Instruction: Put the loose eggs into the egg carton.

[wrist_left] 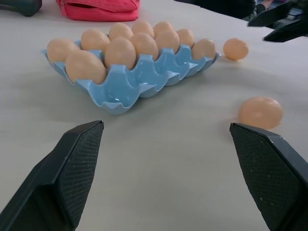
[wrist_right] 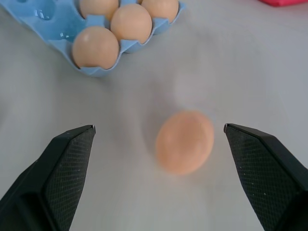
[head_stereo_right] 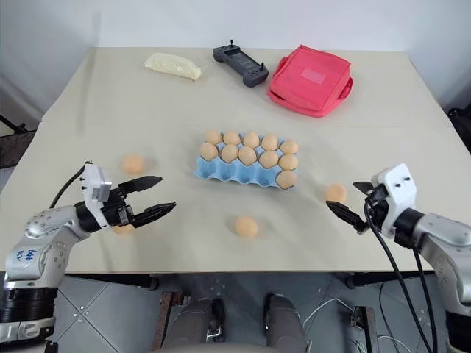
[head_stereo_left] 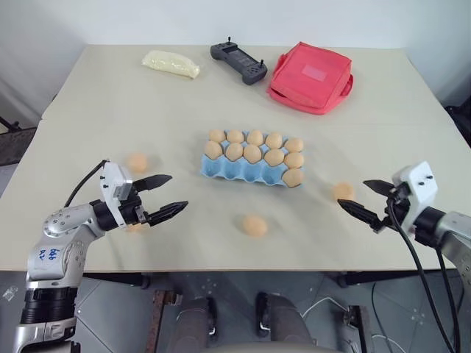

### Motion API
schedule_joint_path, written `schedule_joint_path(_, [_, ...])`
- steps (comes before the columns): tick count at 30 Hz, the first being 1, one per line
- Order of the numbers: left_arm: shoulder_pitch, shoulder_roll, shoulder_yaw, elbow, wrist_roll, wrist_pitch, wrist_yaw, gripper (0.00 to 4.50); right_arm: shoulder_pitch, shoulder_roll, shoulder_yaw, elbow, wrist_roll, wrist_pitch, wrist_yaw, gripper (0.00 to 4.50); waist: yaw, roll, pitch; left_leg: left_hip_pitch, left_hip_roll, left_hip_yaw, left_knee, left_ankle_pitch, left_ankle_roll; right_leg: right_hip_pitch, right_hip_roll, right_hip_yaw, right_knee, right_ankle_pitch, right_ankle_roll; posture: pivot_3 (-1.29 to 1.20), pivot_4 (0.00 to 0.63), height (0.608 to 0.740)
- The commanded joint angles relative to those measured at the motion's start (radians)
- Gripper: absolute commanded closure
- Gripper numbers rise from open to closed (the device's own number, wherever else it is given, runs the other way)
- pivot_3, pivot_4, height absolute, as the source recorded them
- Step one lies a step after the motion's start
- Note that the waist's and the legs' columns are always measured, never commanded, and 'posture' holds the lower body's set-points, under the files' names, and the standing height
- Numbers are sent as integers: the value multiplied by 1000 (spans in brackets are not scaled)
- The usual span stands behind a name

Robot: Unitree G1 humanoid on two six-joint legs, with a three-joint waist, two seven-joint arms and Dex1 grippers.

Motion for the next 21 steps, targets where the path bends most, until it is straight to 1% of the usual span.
schedule_joint_path(1, [28, 10, 43, -62, -28, 3, 22, 36, -60, 11, 44, 76, -39, -24, -9, 0, 0, 0, 0, 0, 0, 0, 0, 0, 0, 0, 0, 0, 0, 0, 0, 0, 150, 740])
schedule_joint_path(7, [75, -1, 63, -110, -31, 5, 55, 36, -139, 32, 130, 220, -122, -81, -8, 0, 0, 0, 0, 0, 0, 0, 0, -1, -1, 0, 0, 0, 0, 0, 0, 0, 150, 740])
schedule_joint_path(10, [86, -7, 64, -120, -27, -3, 67, 36, -167, 54, 149, 274, -152, -121, -15, 0, 0, 0, 0, 0, 0, 0, 0, -1, -2, 0, 0, 0, 0, 0, 0, 0, 150, 740])
schedule_joint_path(13, [91, -11, 63, -128, -28, -5, 76, 0, -183, 71, 150, 285, -151, -104, -13, 632, -1, 0, 0, 0, 0, 0, 0, -1, -2, 0, 0, 0, 0, 0, 0, 0, 150, 740])
schedule_joint_path(18, [105, -15, 63, -138, -33, -8, 82, 0, -173, 64, 126, 212, -132, -79, -15, 2416, -1, 1, 0, 0, 0, 0, 0, -1, -2, 0, 0, 0, 0, 0, 0, 0, 150, 740])
schedule_joint_path(19, [106, -15, 63, -138, -34, -8, 82, 0, -172, 63, 120, 197, -128, -73, -18, 2623, -1, 1, 1, 0, 0, 0, 0, -1, -2, -1, 0, 0, 0, 0, 0, 0, 150, 740])
schedule_joint_path(21, [106, -16, 63, -137, -36, -9, 83, 0, -175, 65, 114, 148, -115, -55, -25, 2752, -1, 1, 1, 0, 0, 0, 0, -1, -3, -1, 0, 0, 0, 0, 0, 0, 150, 740])
